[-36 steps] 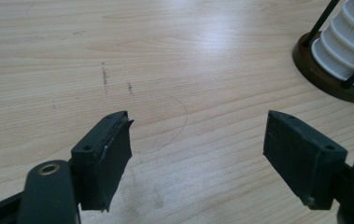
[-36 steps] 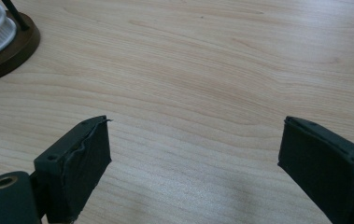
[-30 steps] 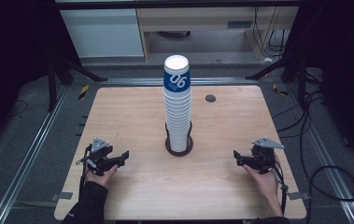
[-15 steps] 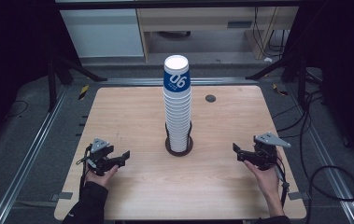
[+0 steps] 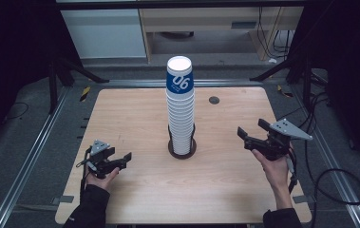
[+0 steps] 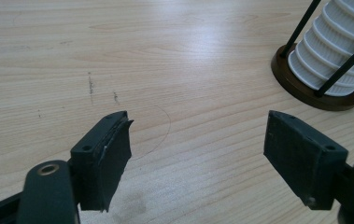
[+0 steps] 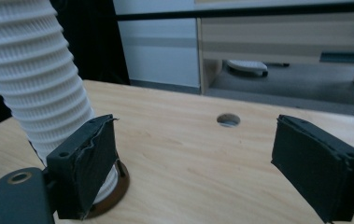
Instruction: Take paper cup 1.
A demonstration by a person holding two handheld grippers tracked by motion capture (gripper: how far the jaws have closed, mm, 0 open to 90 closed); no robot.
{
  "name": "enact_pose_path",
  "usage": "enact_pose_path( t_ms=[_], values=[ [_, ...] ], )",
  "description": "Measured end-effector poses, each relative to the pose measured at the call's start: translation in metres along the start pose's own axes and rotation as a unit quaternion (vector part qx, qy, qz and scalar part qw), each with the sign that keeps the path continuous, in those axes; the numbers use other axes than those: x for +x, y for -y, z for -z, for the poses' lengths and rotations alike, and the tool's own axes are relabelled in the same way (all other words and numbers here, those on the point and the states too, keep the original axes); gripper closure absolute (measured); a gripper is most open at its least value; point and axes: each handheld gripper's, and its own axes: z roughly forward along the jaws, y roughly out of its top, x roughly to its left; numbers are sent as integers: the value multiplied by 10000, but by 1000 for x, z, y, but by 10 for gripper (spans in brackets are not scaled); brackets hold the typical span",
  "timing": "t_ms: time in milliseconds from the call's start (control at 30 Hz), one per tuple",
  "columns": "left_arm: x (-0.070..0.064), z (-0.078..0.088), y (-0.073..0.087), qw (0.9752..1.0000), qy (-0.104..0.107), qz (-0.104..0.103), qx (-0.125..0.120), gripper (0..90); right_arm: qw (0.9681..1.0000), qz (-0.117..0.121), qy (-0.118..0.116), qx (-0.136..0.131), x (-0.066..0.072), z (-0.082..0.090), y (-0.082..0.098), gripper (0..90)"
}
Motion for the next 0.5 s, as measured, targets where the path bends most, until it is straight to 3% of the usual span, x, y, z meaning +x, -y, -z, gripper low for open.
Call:
enact_pose_path(
  t_ms=[400, 500],
  values=[
    [-1, -3, 1, 10000, -17, -51, 52, 221, 9972, 551, -470, -172, 29, -5, -55, 129],
    [-1, -4, 1, 10000, -6, -55, 64, 219, 9964, 592, -579, -195, 34, -5, -64, 126]
  ],
)
